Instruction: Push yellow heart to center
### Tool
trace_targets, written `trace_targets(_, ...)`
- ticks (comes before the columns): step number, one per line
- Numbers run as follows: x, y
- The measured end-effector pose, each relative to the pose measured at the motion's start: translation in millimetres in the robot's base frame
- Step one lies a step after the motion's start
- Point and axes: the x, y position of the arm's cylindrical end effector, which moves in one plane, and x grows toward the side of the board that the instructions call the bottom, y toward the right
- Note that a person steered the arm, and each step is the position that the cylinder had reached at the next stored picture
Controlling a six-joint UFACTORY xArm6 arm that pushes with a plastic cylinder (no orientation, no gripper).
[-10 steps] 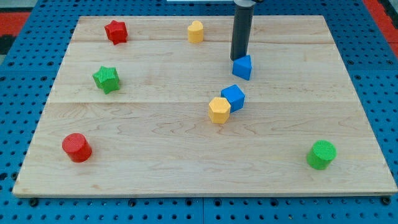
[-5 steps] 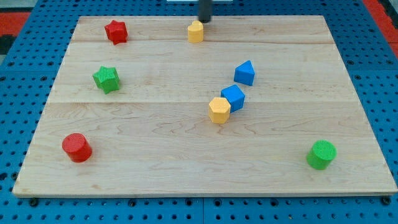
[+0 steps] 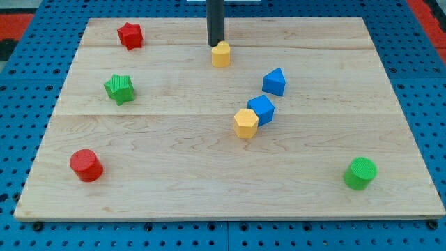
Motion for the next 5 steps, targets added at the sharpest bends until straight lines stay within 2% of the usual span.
trace_targets(2,79,5)
trace_targets(3,97,9)
trace_targets(4,97,9)
trace_targets(5,128,-23)
